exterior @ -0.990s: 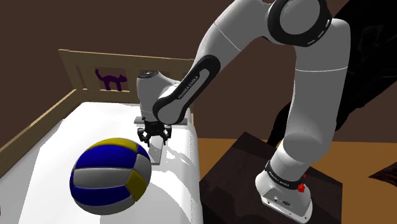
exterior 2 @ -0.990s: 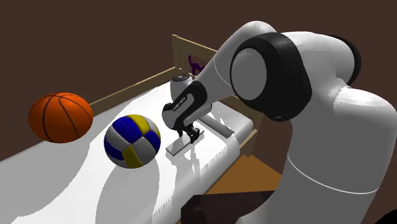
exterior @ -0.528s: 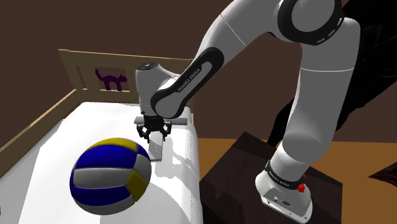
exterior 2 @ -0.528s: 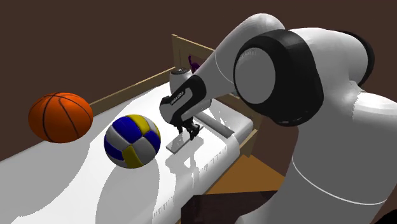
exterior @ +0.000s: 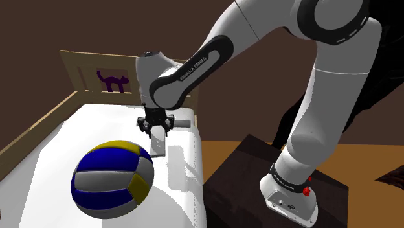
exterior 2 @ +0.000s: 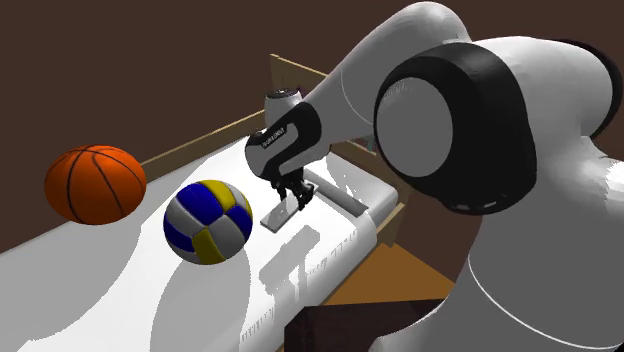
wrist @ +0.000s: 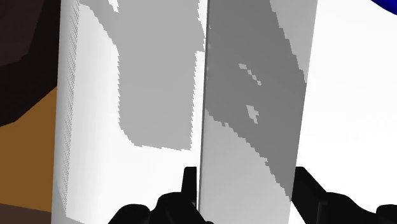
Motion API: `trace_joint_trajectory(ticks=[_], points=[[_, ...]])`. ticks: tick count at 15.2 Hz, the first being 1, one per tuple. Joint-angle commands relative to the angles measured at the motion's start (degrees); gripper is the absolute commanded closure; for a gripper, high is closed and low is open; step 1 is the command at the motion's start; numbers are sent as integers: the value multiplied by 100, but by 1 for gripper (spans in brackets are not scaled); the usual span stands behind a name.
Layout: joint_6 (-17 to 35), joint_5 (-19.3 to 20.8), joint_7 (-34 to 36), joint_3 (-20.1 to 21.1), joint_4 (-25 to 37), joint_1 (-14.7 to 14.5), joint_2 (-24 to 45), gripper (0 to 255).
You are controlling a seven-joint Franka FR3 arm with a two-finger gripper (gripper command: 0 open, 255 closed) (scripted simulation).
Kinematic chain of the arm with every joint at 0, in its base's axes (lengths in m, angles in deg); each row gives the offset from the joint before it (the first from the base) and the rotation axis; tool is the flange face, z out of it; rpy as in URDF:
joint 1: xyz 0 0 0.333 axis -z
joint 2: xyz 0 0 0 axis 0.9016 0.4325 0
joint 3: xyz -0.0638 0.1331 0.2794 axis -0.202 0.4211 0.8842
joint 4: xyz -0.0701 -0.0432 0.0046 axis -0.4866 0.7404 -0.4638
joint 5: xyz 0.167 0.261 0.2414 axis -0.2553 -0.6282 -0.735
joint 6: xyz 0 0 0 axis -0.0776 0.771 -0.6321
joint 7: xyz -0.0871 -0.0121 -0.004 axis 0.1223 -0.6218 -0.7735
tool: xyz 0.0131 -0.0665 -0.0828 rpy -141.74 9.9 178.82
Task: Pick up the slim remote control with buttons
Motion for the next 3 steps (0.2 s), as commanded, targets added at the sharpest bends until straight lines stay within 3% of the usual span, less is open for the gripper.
trace_joint_trajectory(ticks=[1,3], points=[[-119,-104,-65,34,11,21,-128,255],[-129,-112,-70,35,14,22,-137,255]])
